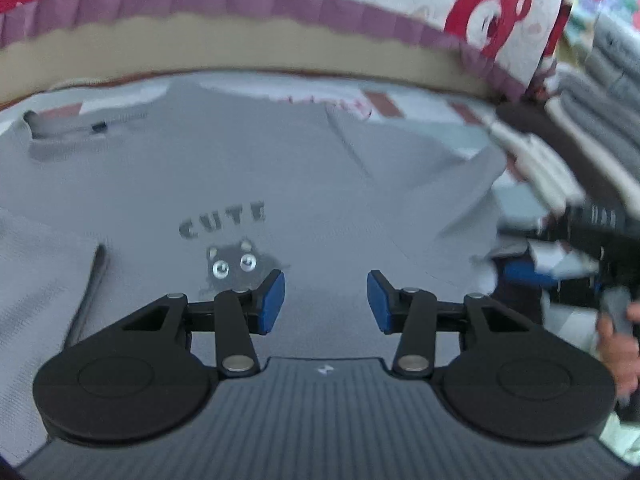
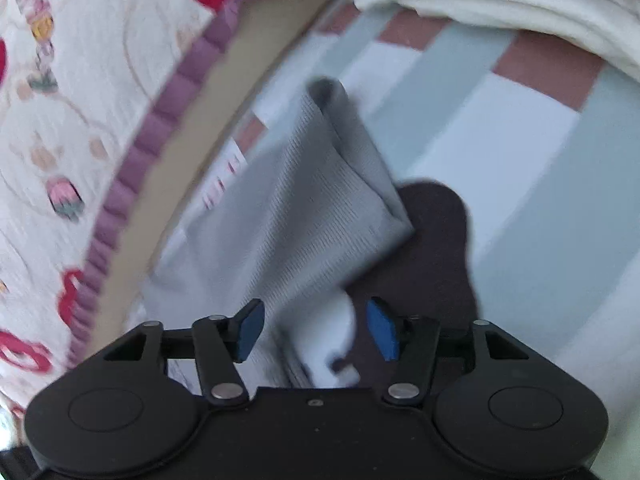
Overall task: Fold clothes
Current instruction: 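Lift the sleeve with the right gripper, fold it across the body, release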
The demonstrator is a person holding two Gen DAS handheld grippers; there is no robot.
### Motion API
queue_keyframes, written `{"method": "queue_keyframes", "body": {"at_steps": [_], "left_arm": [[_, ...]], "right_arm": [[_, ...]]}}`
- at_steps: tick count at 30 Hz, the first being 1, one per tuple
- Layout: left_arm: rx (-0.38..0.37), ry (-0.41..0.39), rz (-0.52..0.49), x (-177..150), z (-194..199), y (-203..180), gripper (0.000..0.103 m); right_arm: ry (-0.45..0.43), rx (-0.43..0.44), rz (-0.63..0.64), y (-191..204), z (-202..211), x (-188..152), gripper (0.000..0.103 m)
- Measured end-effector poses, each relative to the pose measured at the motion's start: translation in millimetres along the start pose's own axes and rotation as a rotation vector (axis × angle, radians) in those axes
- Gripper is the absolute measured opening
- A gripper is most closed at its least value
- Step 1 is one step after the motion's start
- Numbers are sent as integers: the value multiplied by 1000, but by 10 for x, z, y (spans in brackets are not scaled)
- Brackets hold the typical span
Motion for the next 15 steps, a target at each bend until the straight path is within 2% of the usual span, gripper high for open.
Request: {"method": "queue_keyframes", "body": {"at_steps": [1,2,3,5,7,11,15], "left_arm": [[-5,9,6,-27,-22,4,44],[-22,14,17,-51,-26,22,46],[-38,19,27,-75,-31,39,46],[-32,17,37,-112,-15,76,46],[-26,14,38,-139,-12,101,46],[-57,27,87,-141,9,164,47],[-98,101,102,-143,-6,193,47]], "right_arm": [[-42,-3,4,15,-40,40,65],[-84,-6,7,31,-79,80,52],[-123,-11,-6,37,-79,128,14],[-175,-10,-16,64,-37,211,10],[-182,-3,57,144,15,221,10],[-189,-81,254,280,72,131,10],[-187,-167,407,411,28,68,9]]}}
Point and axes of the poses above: each gripper's, at about its wrist camera, not at the fingertips, and z roughly against the way its jaws point, y to its left, x to its top, the point moved 6 cm from there along -z, roughly the way its jaws point, and after that the axes turned 4 degrees about y, right-handed, at the moved point
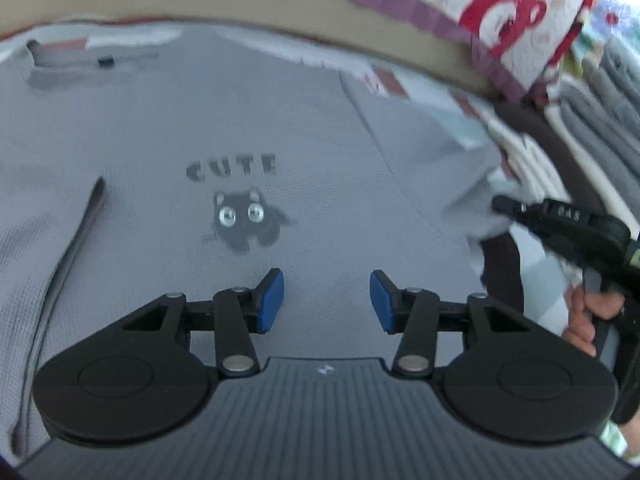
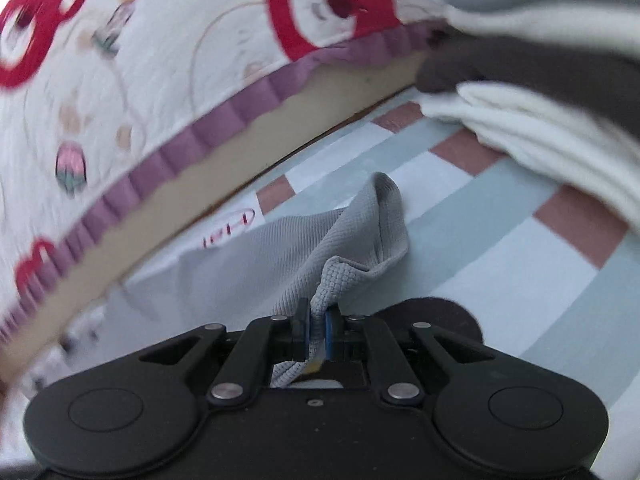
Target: Fold clothes
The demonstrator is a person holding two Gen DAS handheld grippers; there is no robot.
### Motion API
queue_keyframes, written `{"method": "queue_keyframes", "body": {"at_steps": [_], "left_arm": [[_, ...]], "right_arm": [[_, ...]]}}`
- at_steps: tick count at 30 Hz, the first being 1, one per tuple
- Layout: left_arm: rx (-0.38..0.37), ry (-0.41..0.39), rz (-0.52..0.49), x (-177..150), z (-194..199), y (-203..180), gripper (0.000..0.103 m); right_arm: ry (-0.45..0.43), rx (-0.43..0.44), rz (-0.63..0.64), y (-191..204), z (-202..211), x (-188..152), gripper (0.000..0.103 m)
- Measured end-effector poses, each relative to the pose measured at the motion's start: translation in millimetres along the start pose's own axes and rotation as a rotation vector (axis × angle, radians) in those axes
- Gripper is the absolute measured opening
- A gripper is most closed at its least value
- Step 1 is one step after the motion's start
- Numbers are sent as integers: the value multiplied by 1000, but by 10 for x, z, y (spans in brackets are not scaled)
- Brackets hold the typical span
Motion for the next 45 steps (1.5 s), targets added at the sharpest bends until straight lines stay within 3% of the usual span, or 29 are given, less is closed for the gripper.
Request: {"method": "queue_keyframes", "body": {"at_steps": [2,6,7,9,11,13,16,20,24,28,31,34,37,39,40,41,42,43,44,45], "left_arm": [[5,41,29,4,54,49,47],[-65,55,129,-21,209,224,47],[-72,48,153,-24,239,295,47],[-69,27,194,-12,288,438,47],[-23,-2,219,16,299,583,48],[91,-20,174,25,302,665,47],[108,-29,144,28,319,607,48],[38,-60,152,51,285,515,49],[17,-122,180,102,285,513,50],[81,-224,134,293,314,550,53],[96,-209,61,523,117,564,58],[166,-163,-12,675,-134,471,65],[91,-160,-57,706,-282,291,60],[139,-181,-128,690,-334,204,10],[170,-180,-171,686,-325,169,3],[201,-179,-213,683,-313,136,3],[207,-197,-187,694,-235,174,3],[214,-215,-162,705,-156,213,3],[221,-232,-136,715,-78,253,3],[221,-228,-105,710,-37,314,3]], "right_arm": [[-6,-31,82,91,22,14,9],[-118,-70,389,635,216,49,9],[-161,-76,539,875,288,1,9],[-184,-3,893,1380,372,-328,8],[-126,60,1051,1559,367,-658,7],[-91,69,1139,1535,362,-942,7],[-45,40,1247,1378,397,-1213,7],[-13,23,1213,1199,449,-1208,11],[-41,45,1131,1090,553,-1107,52],[-74,31,1046,936,623,-1000,59],[-33,1,992,768,560,-921,59],[24,15,893,645,504,-832,59],[57,24,840,569,462,-813,59],[68,19,814,530,405,-793,59],[75,17,795,520,350,-772,59],[83,16,773,515,283,-745,59],[87,21,744,523,209,-714,58],[88,35,718,540,165,-689,53],[89,52,696,557,138,-667,16],[86,62,681,568,146,-648,9]]}}
Point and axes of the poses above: each gripper's, at about its wrist camera, not at the fingertips, and z roughly against the way its jaws point, y to its left, x to its top, the point moved 6 cm from there along -z, roughly the way its jaws point, and after that the axes turned 4 degrees about y, right-handed, at the moved point
